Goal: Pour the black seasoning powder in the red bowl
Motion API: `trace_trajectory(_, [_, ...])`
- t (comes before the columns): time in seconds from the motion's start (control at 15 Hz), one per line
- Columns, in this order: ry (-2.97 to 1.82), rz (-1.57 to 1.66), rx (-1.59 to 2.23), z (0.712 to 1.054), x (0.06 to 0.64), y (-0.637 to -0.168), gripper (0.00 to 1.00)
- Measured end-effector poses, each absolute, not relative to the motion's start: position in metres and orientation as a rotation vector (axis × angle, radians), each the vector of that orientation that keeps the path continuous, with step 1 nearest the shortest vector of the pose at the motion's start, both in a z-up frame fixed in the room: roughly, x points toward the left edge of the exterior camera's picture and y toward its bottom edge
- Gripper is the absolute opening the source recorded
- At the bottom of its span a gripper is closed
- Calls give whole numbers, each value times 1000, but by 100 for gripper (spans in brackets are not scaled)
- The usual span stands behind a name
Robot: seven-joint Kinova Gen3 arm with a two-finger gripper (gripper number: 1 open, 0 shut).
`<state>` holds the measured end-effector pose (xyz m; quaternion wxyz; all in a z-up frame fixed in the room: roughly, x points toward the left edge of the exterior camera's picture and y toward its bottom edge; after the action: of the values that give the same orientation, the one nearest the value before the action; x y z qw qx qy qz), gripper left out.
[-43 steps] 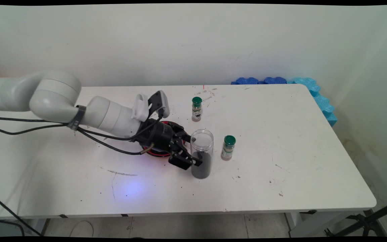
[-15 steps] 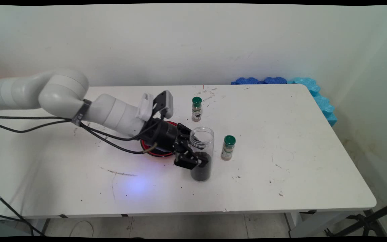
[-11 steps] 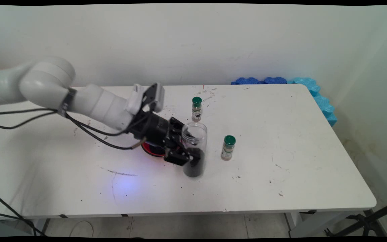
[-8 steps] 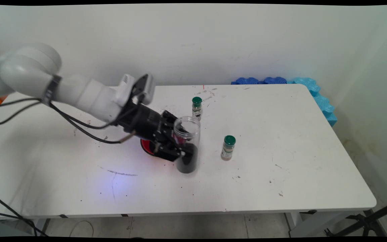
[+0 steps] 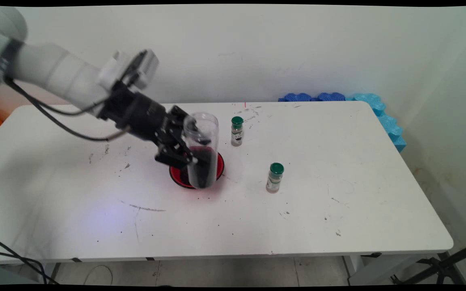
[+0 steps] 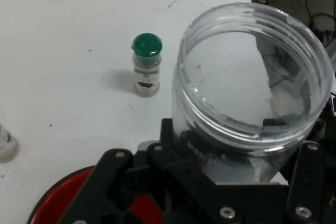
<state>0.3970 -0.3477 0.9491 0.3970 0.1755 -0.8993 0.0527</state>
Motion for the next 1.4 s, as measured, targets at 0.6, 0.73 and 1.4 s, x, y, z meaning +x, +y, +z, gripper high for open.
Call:
trace_trajectory(0.6, [-2298, 168, 475, 998, 417, -351, 0])
trace_trajectory(0.73, [-2300, 162, 487, 1002, 418, -351, 0])
trace_trajectory(1.4, [-2295, -20, 715, 1003, 421, -345, 0])
